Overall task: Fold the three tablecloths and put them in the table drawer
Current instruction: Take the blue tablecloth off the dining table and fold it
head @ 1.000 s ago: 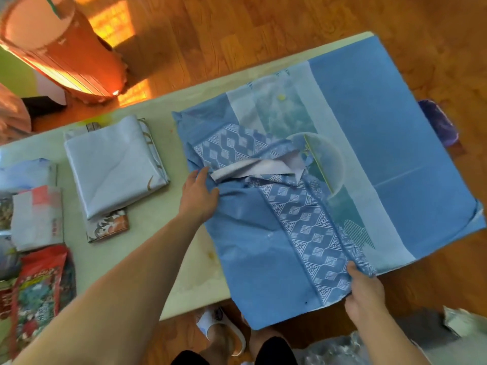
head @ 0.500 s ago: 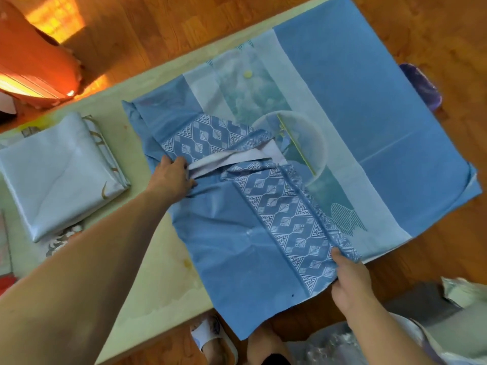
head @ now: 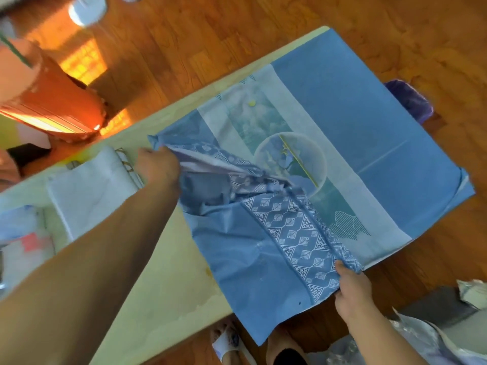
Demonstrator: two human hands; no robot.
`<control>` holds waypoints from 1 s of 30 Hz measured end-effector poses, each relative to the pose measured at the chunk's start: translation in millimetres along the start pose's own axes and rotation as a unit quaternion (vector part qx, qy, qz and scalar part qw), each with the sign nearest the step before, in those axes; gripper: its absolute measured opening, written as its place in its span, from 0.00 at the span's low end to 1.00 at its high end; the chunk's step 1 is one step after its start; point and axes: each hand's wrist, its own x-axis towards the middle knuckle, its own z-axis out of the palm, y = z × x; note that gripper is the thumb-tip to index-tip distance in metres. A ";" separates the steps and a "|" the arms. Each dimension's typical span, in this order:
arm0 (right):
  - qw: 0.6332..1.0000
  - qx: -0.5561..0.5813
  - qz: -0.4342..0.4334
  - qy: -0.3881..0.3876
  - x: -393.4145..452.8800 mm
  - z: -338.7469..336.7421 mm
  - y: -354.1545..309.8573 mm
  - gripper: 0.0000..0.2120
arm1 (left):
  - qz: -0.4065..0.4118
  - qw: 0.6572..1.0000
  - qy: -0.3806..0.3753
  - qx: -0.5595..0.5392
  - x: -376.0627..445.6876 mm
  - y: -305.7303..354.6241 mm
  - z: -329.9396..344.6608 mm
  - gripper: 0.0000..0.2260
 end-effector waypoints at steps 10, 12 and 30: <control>0.995 -0.046 -0.049 0.074 -47.6 20.4 28.8 0.20 | -0.091 0.878 -0.384 -0.271 59.8 44.9 -170.1 0.06; 0.995 -0.040 -0.041 0.085 -57.1 16.4 42.4 0.18 | -0.090 0.853 -0.410 -0.310 67.6 33.7 -198.3 0.05; 0.975 -0.126 -0.140 -0.116 -251.3 37.0 170.5 0.07 | 0.272 0.935 -0.002 0.226 220.6 17.4 -312.4 0.11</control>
